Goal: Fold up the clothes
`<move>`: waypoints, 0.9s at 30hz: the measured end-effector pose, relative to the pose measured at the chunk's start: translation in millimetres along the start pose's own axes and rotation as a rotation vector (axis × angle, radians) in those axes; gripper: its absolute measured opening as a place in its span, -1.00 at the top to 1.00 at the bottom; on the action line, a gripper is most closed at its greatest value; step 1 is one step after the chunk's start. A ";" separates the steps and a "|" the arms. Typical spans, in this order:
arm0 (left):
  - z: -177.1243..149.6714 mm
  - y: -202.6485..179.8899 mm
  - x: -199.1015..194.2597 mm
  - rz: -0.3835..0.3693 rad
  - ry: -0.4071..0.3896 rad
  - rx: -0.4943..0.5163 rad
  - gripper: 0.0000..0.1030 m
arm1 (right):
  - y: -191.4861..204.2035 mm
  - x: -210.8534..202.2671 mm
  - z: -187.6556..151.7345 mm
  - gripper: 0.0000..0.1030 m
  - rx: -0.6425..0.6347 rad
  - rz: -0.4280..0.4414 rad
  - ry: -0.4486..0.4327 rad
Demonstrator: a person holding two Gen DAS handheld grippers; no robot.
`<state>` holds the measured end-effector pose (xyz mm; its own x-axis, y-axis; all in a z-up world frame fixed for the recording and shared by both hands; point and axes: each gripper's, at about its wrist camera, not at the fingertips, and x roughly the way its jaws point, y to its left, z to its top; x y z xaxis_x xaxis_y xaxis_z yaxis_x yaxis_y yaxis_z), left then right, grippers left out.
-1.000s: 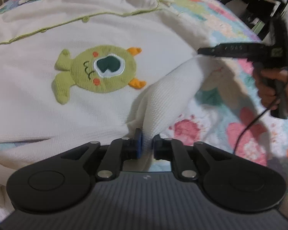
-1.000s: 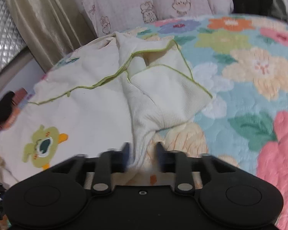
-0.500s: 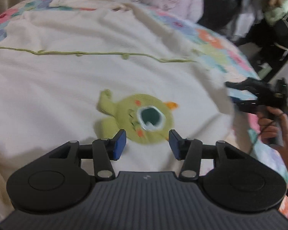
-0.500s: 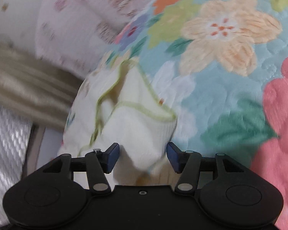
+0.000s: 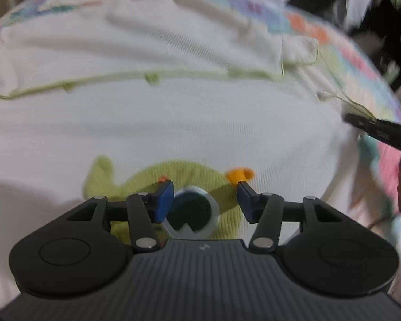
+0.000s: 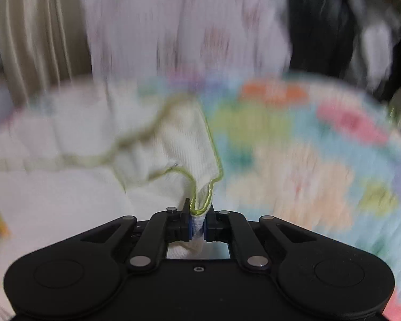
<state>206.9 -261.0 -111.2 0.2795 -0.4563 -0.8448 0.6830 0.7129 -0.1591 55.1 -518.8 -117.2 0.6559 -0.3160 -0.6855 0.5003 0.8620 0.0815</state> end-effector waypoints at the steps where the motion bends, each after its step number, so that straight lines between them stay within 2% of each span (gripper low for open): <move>1: -2.4 -2.9 2.2 0.014 -0.005 0.020 -0.05 | -0.1 0.1 0.4 0.85 0.007 -0.005 0.001; 5: -1.4 -9.9 -1.2 0.031 -0.016 0.055 -0.12 | -0.7 0.7 2.0 0.80 0.034 -0.027 0.003; 8: 1.1 -1.9 -5.8 0.015 -0.026 0.019 -0.12 | -4.0 -3.6 2.2 0.79 0.043 -0.055 0.005; 11: 3.4 7.8 -12.5 0.040 -0.034 -0.024 -0.12 | -11.1 -12.6 1.4 0.76 0.042 -0.099 0.008; 14: -1.5 22.1 -27.8 0.077 -0.041 -0.067 -0.13 | -18.1 -10.1 1.6 0.65 0.090 -0.137 0.036; 16: -8.7 36.5 -40.2 0.102 -0.049 -0.092 -0.15 | -13.6 -16.2 5.7 0.45 0.089 -0.180 0.038; 17: -13.2 45.7 -46.1 0.126 -0.049 -0.105 -0.15 | -10.3 -21.4 7.9 0.27 0.084 -0.200 0.037; 19: -23.1 70.1 -59.5 0.190 -0.047 -0.136 -0.15 | -4.4 -36.0 12.6 0.22 0.073 -0.215 0.027; 21: -35.1 103.9 -77.2 0.252 -0.051 -0.203 -0.16 | -0.6 -52.6 17.7 0.12 0.075 -0.157 0.020; 23: -53.5 145.2 -100.6 0.326 -0.067 -0.321 -0.18 | 5.5 -66.9 20.7 0.11 0.093 -0.063 0.027; 27: -101.6 222.2 -143.1 0.443 -0.092 -0.579 -0.19 | 48.4 -83.1 10.0 0.05 0.061 0.201 0.055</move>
<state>250.1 16.7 -77.6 0.5193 -0.0849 -0.8504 0.0343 0.9963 -0.0785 30.4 -454.8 -49.1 0.7151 -0.1166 -0.6893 0.3967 0.8795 0.2628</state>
